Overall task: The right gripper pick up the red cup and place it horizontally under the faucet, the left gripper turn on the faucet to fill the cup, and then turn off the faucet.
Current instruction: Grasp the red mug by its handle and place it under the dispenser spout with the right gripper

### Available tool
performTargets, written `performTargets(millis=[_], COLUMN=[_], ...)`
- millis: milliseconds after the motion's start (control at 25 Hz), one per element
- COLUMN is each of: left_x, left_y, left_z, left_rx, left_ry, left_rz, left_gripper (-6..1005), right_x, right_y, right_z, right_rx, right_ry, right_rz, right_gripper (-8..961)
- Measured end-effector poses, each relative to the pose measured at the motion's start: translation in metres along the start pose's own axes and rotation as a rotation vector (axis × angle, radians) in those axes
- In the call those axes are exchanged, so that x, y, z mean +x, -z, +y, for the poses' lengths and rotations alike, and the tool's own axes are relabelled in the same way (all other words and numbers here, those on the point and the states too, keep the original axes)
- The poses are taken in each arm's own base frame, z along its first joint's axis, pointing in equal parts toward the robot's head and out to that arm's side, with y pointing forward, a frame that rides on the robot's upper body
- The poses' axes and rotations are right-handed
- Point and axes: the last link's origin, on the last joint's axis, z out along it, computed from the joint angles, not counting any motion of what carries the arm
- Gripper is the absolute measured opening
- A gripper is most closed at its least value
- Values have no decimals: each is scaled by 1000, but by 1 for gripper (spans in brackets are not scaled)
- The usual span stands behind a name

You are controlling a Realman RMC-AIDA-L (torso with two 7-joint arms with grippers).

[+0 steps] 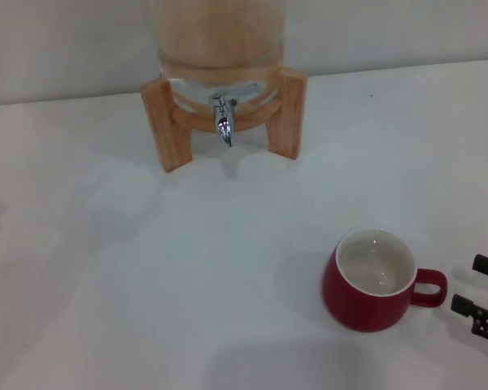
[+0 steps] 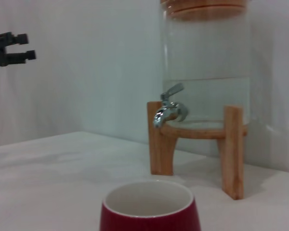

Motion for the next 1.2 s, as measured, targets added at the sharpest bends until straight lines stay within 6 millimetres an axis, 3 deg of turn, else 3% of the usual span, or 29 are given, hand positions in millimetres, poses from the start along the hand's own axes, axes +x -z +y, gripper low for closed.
performTargets(millis=[440, 1200], left_x=[0, 4], left_y=[0, 3], left_z=[1, 5], left_rx=[-5, -24], left_ry=[2, -5], left_rz=[2, 14], left_gripper=[875, 875], right_x=[7, 15], right_y=[-10, -21], right_z=[7, 1], right_rx=[-24, 33], right_ry=[30, 31], right_rz=[11, 43], right_gripper=[622, 607])
